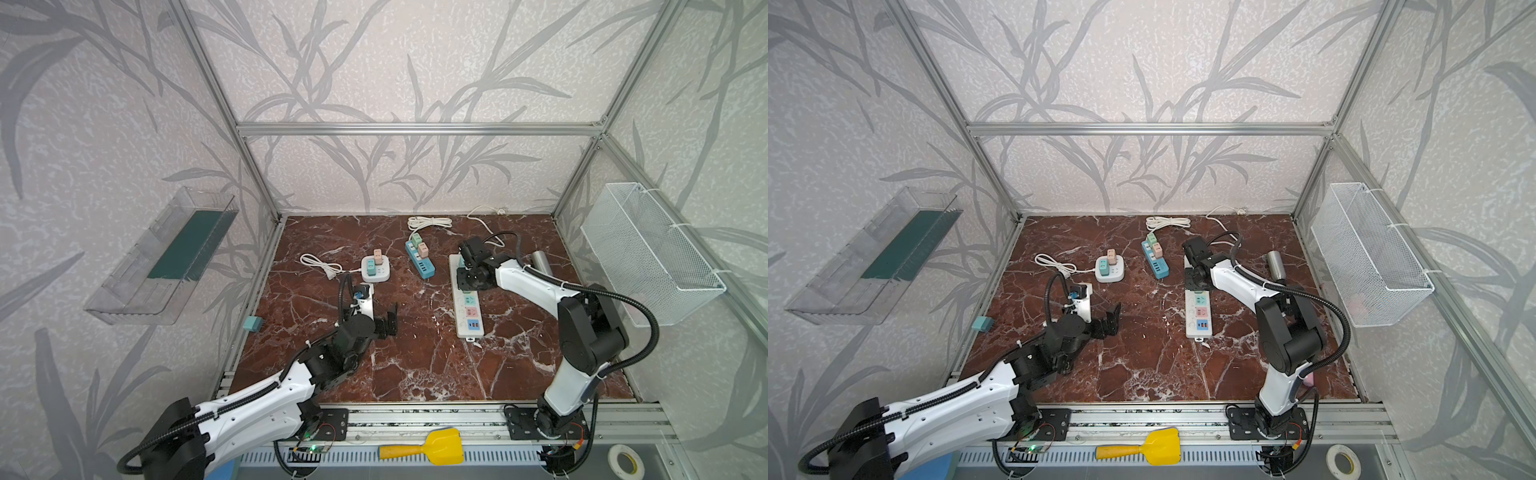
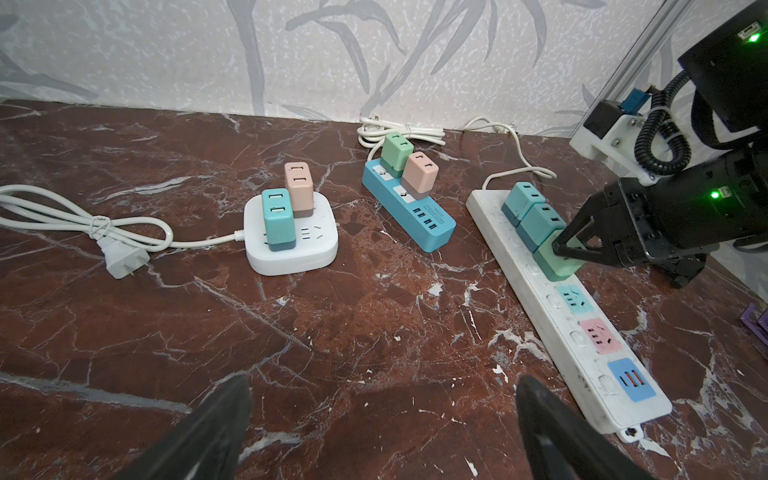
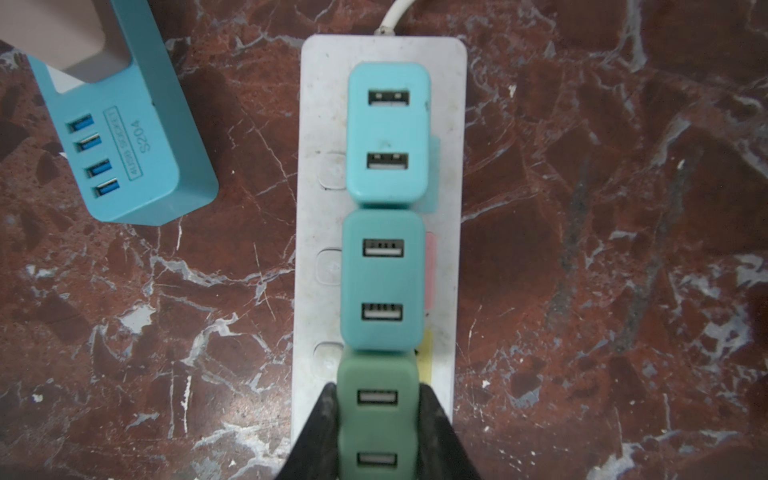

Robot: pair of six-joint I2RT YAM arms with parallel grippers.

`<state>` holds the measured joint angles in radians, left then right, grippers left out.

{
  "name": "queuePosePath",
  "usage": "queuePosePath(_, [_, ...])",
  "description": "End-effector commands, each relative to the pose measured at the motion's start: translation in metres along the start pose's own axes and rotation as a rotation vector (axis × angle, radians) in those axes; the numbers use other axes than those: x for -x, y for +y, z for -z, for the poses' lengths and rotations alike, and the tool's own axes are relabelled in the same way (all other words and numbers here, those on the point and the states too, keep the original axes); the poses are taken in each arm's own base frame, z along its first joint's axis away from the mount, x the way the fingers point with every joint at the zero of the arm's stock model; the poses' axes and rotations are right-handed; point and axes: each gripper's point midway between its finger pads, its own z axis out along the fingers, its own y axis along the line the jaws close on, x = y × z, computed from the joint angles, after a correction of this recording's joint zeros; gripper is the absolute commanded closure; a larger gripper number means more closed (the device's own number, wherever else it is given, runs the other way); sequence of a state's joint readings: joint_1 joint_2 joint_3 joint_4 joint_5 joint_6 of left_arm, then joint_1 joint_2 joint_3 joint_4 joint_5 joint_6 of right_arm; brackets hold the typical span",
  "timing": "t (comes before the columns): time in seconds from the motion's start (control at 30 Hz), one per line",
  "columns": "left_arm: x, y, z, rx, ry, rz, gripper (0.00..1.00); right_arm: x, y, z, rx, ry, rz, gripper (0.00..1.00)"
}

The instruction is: Insert the plug

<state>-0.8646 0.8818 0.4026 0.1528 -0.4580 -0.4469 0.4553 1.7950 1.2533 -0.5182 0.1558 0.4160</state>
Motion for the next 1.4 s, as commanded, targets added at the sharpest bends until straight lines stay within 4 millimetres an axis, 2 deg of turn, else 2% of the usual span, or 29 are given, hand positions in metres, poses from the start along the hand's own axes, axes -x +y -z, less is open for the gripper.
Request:
queuePosePath(0.0, [0.006, 0.002, 0.002, 0.011, -0.011, 0.038, 0.01, -0.075, -0.021, -0.041, -0.101, 0.256, 0.052, 1.0])
queuePosePath(0.1, [0.008, 0.005, 0.003, 0.028, -0.009, 0.054, 0.01, -0.08, -0.02, -0.043, -0.086, 0.257, 0.036, 1.0])
queuePosePath(0.2, [0.01, 0.013, 0.004, 0.076, -0.005, 0.076, 0.01, -0.075, -0.014, -0.036, -0.057, 0.238, 0.036, 0.99])
queuePosePath(0.3, [0.015, 0.035, 0.007, 0.202, -0.013, 0.114, 0.01, -0.06, -0.006, -0.021, -0.013, 0.203, 0.033, 0.73])
queuePosePath(0.37, [0.017, 0.058, 0.013, 0.331, -0.021, 0.145, 0.01, -0.048, 0.001, -0.009, 0.021, 0.164, 0.033, 0.56])
queuePosePath(0.43, [0.019, 0.079, 0.016, 0.434, -0.026, 0.192, 0.01, -0.036, 0.005, 0.004, 0.05, 0.128, 0.038, 0.48])
queuePosePath(0.57, [0.02, 0.139, 0.04, 0.749, -0.081, 0.309, 0.01, -0.022, 0.013, 0.026, 0.102, 0.072, 0.058, 0.36])
queuePosePath(0.67, [0.019, 0.181, 0.065, 0.996, -0.103, 0.413, 0.01, -0.012, 0.019, 0.046, 0.152, 0.019, 0.071, 0.32])
queuePosePath(0.83, [0.021, 0.227, 0.089, 1.275, -0.135, 0.506, 0.01, -0.008, 0.026, 0.065, 0.219, -0.019, 0.084, 0.28])
queuePosePath(0.97, [0.021, 0.255, 0.097, 1.414, -0.179, 0.476, 0.01, -0.006, 0.027, 0.078, 0.243, -0.055, 0.097, 0.23])
queuePosePath(1.13, [0.024, 0.276, 0.11, 1.554, -0.231, 0.434, 0.01, -0.002, 0.027, 0.088, 0.281, -0.115, 0.082, 0.19])
queuePosePath(1.27, [0.02, 0.294, 0.122, 1.634, -0.243, 0.496, 0.01, 0.001, 0.027, 0.092, 0.306, -0.126, 0.063, 0.17])
queuePosePath(1.37, [0.001, 0.307, 0.124, 1.657, -0.201, 0.649, 0.01, 0.003, 0.028, 0.094, 0.319, -0.136, 0.058, 0.17])
